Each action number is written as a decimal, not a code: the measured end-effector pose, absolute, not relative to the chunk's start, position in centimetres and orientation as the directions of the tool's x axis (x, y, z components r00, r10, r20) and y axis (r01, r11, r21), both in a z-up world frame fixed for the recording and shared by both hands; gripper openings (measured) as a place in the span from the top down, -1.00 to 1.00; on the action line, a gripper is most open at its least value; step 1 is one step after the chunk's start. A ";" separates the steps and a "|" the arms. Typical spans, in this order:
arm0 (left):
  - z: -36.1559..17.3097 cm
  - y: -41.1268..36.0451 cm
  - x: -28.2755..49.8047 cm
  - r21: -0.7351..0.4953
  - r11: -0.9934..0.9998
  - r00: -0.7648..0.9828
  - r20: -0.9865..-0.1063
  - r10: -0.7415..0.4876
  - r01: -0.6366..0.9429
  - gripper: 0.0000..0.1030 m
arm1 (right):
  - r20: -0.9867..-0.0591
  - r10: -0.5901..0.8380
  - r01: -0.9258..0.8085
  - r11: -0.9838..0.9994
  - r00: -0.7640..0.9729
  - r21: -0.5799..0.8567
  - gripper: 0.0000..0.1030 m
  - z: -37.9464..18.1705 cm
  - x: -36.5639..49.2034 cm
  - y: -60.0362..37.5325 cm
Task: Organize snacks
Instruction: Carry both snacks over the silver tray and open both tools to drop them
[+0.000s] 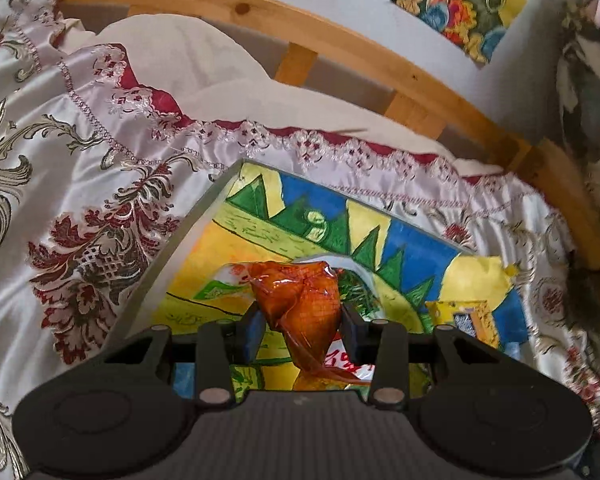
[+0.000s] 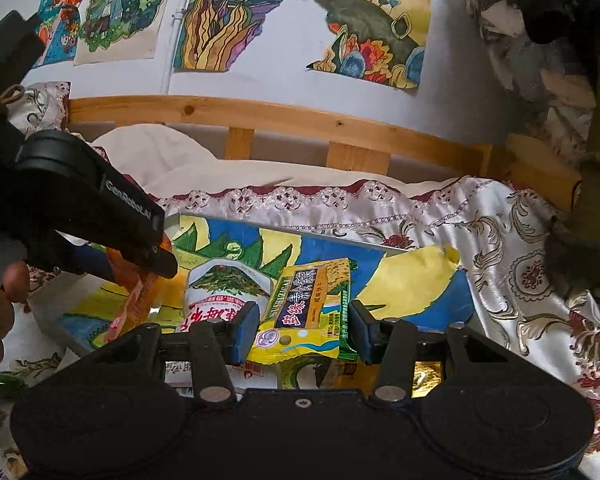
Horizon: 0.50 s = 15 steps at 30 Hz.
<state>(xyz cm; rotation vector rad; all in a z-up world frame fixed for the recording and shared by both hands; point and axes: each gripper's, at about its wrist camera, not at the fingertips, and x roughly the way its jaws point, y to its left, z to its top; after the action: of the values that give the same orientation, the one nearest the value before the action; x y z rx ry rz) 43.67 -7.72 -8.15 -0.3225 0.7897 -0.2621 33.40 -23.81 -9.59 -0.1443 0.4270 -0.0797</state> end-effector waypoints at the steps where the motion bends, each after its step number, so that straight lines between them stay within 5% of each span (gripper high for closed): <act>1: -8.3 -7.9 43.8 -0.369 0.923 0.673 -0.655 -0.342 0.109 0.15 | -0.412 -0.105 0.046 0.987 0.905 -0.152 0.02 -9.7 33.6 -23.9; 12: -9.2 -8.6 44.1 -0.290 0.953 0.646 -0.711 -0.278 0.092 0.15 | -0.456 -0.086 0.013 0.987 0.886 -0.160 -0.02 -11.4 34.2 -23.8; 15: -8.7 -8.6 43.9 -0.273 0.958 0.648 -0.715 -0.262 0.085 -0.11 | -0.445 -0.095 0.017 0.984 0.890 -0.176 -0.10 -11.4 34.0 -23.7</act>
<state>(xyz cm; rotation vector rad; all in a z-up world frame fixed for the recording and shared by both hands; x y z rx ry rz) 43.91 -8.63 -8.67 -0.2236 0.8447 -0.1989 34.05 -23.73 -11.38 -0.1698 0.4696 -0.0589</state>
